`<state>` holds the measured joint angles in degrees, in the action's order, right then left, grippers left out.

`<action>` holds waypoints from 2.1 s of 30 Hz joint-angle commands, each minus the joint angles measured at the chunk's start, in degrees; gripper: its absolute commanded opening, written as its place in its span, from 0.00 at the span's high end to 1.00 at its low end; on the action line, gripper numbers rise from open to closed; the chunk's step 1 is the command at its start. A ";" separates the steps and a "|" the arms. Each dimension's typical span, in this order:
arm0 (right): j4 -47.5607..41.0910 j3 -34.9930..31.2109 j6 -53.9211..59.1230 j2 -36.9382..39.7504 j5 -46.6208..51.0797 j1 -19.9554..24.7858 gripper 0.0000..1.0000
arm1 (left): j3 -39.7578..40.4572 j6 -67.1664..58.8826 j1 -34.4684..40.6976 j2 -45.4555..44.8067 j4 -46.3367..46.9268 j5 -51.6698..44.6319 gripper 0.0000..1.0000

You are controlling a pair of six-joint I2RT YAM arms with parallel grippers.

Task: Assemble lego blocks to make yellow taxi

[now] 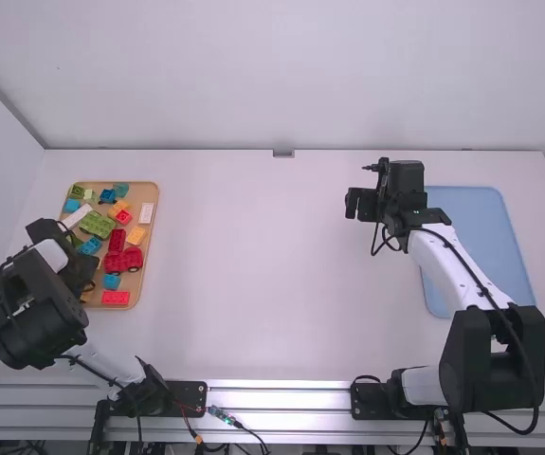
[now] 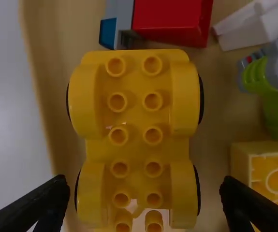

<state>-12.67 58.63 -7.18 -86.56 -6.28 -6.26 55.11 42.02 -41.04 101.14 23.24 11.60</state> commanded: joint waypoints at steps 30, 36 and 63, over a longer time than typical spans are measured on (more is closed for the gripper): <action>-0.01 0.98 -0.11 -0.22 -0.11 -0.17 0.01 | -4.17 -0.48 0.24 2.30 -5.99 -0.20 0.18; -0.03 0.98 -0.11 -0.22 -0.11 -0.17 0.01 | -4.17 -0.28 0.07 2.30 -5.99 -0.39 0.28; -0.01 0.98 -0.09 -0.22 -0.09 -0.15 0.01 | -1.07 -7.56 0.22 2.28 -4.28 -6.58 0.58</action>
<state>-12.64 58.63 -7.20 -86.56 -6.28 -6.26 53.06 36.10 -41.04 102.87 18.00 8.21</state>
